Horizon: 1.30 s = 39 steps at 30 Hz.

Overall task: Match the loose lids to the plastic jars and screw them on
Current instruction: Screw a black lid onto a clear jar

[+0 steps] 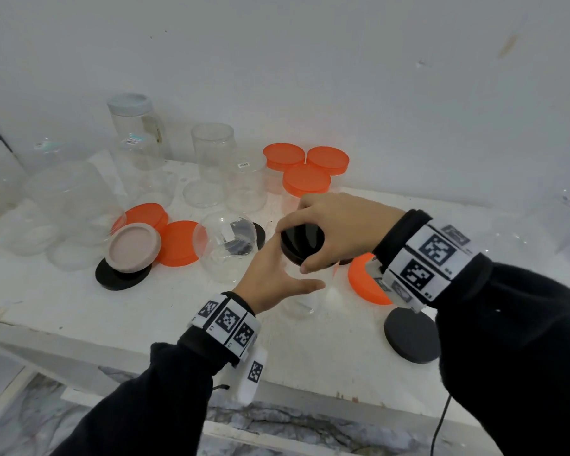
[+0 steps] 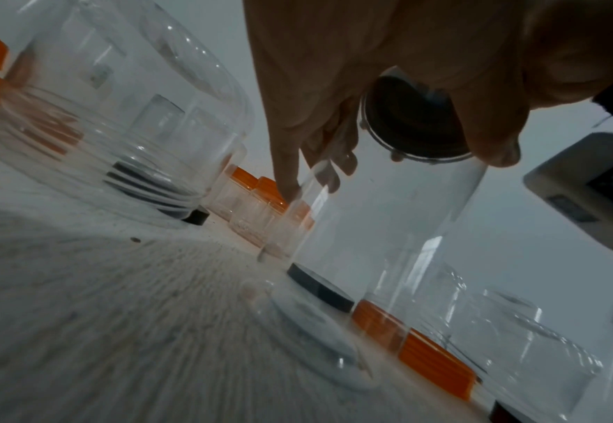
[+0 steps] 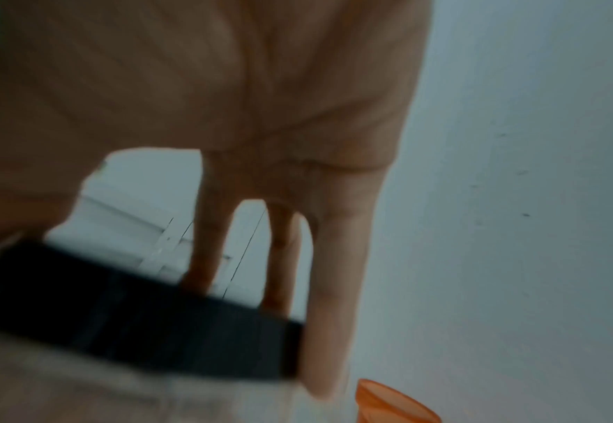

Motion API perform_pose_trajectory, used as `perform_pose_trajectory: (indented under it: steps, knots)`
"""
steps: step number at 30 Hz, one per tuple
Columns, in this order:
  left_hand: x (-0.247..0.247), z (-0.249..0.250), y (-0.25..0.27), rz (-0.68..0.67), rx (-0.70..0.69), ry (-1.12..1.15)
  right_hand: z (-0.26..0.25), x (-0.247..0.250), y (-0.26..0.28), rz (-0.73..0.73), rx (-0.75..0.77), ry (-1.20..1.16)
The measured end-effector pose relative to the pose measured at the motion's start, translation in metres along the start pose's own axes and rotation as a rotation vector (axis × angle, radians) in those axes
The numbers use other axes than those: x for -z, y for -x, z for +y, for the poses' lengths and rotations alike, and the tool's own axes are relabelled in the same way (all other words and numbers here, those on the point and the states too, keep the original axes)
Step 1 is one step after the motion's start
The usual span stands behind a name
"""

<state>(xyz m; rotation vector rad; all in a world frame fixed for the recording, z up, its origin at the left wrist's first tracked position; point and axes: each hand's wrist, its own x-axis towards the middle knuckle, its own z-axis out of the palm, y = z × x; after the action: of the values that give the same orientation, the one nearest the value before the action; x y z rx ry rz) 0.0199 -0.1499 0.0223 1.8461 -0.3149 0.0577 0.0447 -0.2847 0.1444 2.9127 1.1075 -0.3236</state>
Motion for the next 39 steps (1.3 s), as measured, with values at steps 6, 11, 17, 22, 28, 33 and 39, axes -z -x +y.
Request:
perform_pose_trajectory:
  steps: [6, 11, 17, 22, 28, 33, 39]
  knots:
    - [-0.002, -0.001, 0.001, -0.015, -0.007, 0.043, -0.007, -0.014, -0.004, 0.14, -0.152, 0.159]
    - [0.009, 0.001, 0.0, -0.073, 0.028, -0.041, 0.002, 0.001, 0.001, -0.098, 0.019, -0.028]
    - [0.003, 0.001, 0.003, -0.016, 0.01, -0.008, 0.003, -0.003, 0.003, 0.023, 0.03, 0.004]
    - [0.002, 0.001, 0.005, -0.019, -0.008, 0.014, 0.003, -0.007, 0.004, 0.055, 0.034, -0.003]
    - [0.004, 0.003, 0.004, -0.053, -0.004, -0.002, 0.003, -0.011, 0.004, 0.072, -0.003, -0.019]
    - [0.007, 0.003, 0.011, -0.014, -0.005, -0.022, 0.009, -0.014, 0.008, 0.128, -0.084, -0.069]
    - [0.036, 0.023, 0.003, 0.271, -0.339, -0.226, 0.036, 0.007, 0.021, 0.439, -0.203, -0.275]
